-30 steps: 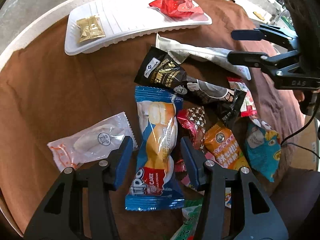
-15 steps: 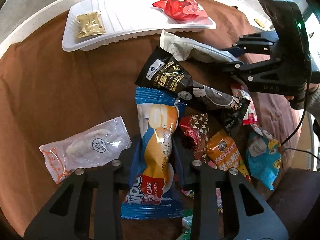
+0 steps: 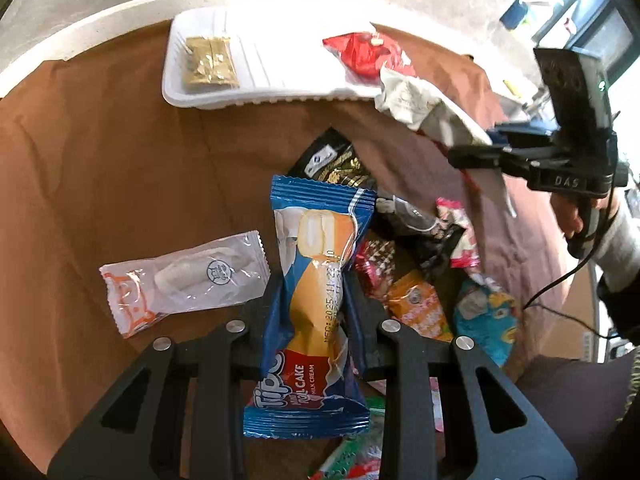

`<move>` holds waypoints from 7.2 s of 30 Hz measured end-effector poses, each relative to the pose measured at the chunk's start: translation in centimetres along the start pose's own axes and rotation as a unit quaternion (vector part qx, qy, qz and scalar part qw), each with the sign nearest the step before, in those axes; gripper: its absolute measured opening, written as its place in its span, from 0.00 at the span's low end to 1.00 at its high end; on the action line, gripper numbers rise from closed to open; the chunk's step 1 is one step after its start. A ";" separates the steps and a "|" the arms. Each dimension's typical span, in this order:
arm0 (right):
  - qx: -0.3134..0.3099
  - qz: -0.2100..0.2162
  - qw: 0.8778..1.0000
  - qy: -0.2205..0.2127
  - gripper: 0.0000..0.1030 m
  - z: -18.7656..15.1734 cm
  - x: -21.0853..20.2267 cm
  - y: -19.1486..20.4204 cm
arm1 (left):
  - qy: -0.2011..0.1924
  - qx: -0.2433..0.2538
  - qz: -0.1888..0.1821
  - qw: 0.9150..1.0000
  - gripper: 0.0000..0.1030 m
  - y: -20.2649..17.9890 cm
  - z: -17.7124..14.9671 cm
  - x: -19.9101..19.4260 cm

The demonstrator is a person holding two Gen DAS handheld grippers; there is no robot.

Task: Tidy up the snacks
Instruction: 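Grasp the blue Tipo cake with left tool while right tool grasps white packet, then lower Tipo cake and white packet into the tray and open both tools, then grasp the pink Pororo packet with left tool while right tool grasps panda bag, then carry pink packet and panda bag to the tray and lower them in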

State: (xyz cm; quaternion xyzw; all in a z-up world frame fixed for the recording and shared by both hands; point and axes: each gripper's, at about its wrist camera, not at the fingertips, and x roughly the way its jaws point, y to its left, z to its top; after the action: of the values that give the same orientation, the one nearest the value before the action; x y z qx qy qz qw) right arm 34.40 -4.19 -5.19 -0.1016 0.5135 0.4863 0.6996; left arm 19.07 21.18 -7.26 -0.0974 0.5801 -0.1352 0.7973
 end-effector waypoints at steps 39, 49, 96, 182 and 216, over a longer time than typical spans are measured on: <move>0.308 0.034 0.944 -0.116 0.67 13.1 4.0 -8.2 | -0.080 -0.088 0.023 0.993 0.40 5.3 21.2 6.4; 0.239 0.016 0.961 -0.138 0.67 10.3 -0.1 -6.0 | -0.100 -0.074 0.034 0.992 0.41 4.3 18.4 3.7; 0.088 -0.047 0.995 0.013 0.72 -10.3 -1.2 6.2 | 0.078 -0.058 -0.027 0.995 0.46 -7.7 -8.4 3.2; 0.150 -0.004 0.989 -0.007 0.35 -13.9 0.3 6.8 | 0.056 -0.111 0.065 0.990 0.33 -11.9 -8.0 4.6; 0.199 0.059 0.975 -0.086 0.34 -1.1 -2.4 -0.4 | -0.054 -0.111 0.008 0.992 0.28 -1.1 3.7 -4.2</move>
State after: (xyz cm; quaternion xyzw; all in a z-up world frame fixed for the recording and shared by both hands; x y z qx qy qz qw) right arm 34.04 -6.45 -3.86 0.1119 0.5432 0.4217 0.7173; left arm 21.26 21.53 -1.96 -0.1882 0.5482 -0.0582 0.8128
